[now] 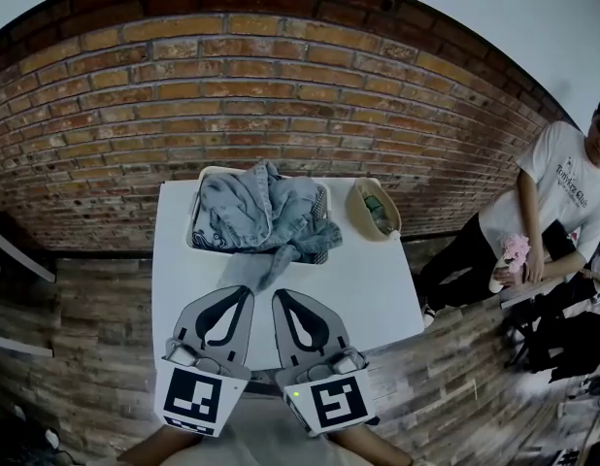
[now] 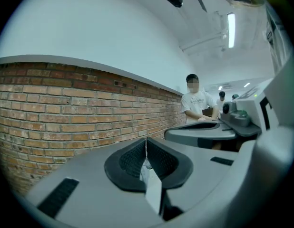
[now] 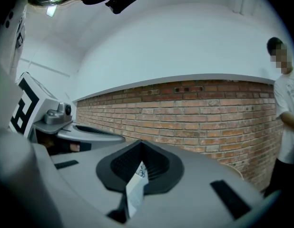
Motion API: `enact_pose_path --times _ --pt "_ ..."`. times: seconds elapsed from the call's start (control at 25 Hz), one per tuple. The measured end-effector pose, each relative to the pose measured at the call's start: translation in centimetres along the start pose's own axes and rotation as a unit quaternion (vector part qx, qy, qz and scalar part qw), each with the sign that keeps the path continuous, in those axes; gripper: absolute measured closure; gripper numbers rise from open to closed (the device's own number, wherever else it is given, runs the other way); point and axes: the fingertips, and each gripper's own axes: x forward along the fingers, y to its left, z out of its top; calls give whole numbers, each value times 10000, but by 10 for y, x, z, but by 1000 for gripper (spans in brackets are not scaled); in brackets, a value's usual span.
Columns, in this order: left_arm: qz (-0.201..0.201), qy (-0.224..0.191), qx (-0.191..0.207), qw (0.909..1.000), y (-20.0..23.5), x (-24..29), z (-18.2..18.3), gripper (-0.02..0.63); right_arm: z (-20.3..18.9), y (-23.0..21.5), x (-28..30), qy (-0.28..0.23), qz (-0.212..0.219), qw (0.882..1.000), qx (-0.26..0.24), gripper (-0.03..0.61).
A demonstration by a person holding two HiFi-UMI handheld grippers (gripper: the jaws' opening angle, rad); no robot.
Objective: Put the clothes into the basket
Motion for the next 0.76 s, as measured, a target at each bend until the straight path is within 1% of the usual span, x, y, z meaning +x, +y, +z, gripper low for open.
enact_pose_path --times 0.36,0.56,0.76 --pt "38 -88 28 10000 -19 4 -4 600 -9 -4 -11 -6 131 9999 -61 572" --pt "68 -52 -93 9999 -25 4 -6 600 -12 -7 -15 -5 197 9998 -93 572" --pt "132 -35 -98 9999 -27 3 -8 600 -13 -9 -18 47 213 9997 -110 572"
